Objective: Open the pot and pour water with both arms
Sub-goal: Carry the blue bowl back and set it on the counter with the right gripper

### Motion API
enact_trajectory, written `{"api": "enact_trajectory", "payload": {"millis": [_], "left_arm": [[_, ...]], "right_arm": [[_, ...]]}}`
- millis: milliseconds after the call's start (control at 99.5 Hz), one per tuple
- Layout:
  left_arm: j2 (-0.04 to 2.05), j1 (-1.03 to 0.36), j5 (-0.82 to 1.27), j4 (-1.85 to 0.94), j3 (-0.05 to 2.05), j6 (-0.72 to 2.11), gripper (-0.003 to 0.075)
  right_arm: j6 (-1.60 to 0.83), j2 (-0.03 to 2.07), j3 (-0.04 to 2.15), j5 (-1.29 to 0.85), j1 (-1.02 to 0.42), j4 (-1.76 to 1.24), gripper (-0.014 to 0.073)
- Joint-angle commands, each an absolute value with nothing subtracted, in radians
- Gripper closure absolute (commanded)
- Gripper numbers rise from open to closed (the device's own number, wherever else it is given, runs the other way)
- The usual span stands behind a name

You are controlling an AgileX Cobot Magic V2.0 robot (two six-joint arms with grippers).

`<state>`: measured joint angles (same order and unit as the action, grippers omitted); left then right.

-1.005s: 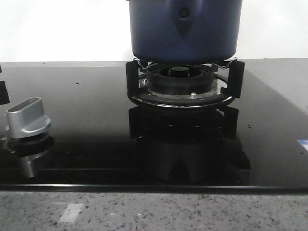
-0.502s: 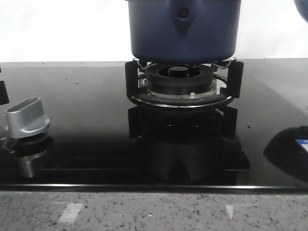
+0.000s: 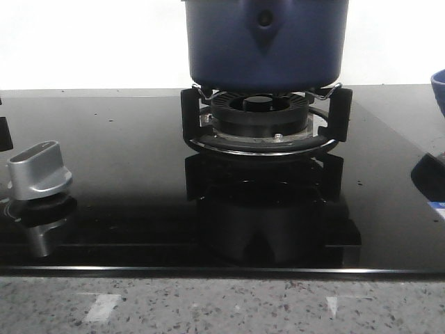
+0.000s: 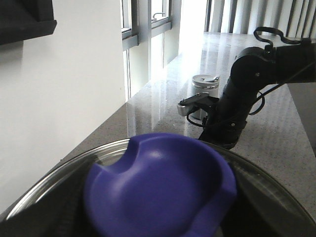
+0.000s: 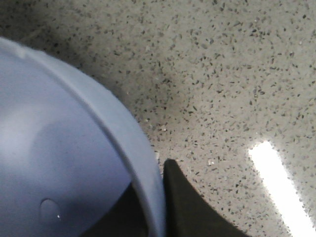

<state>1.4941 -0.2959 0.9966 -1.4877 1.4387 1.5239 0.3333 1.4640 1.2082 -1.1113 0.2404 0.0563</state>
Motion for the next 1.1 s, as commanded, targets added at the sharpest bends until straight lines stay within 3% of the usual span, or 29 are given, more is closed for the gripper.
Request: {"api": "enact_trajectory", "payload": {"millis": [0,90,332,533,603,693,814,874,1085], "left_arm": [[1.458,-0.308,0.974,-1.589,1.470,1.513,0.0388],[1.458,-0.315,0.957,-1.589,1.464,1.522,0.0388],[1.471,-0.331,0.889,-1.591,1.437,1.579,0.0388],[1.506,-0.331,0.887,-1.613,1.434,1.579,0.0388],[1.516,-0.331,0.887,-1.635,1.434,1.587,0.0388],[1.528,-0.346,0.885,-1.638,1.434,1.609,0.0388],[1.545,-0.390,0.868,-1.646,1.434,1.668,0.0388],[1.557,-0.413,0.844,-1.656,1.434,1.702,0.0388],[1.604,-0.460,0.767,-1.723,1.434,1.728,0.0388]], "right_arm": [[0.320,1.423,1.231,-1.081,0.247,0.062,0.0634],[0.307,1.423,1.231,-1.092,0.247,0.057,0.0573],[0.305,1.364,1.231,-1.049,0.245,0.057,0.0188],[0.307,1.211,1.231,-0.948,0.238,0.012,0.0171],[0.307,1.140,1.231,-0.930,0.219,0.012,0.0194],[0.305,1.044,1.231,-0.913,0.188,0.012,0.0293],[0.263,0.922,1.231,-0.899,0.139,0.012,0.0501],[0.246,0.862,1.231,-0.901,0.109,0.008,0.0654],[0.242,0.695,1.231,-0.905,0.056,-0.022,0.0663]]}}
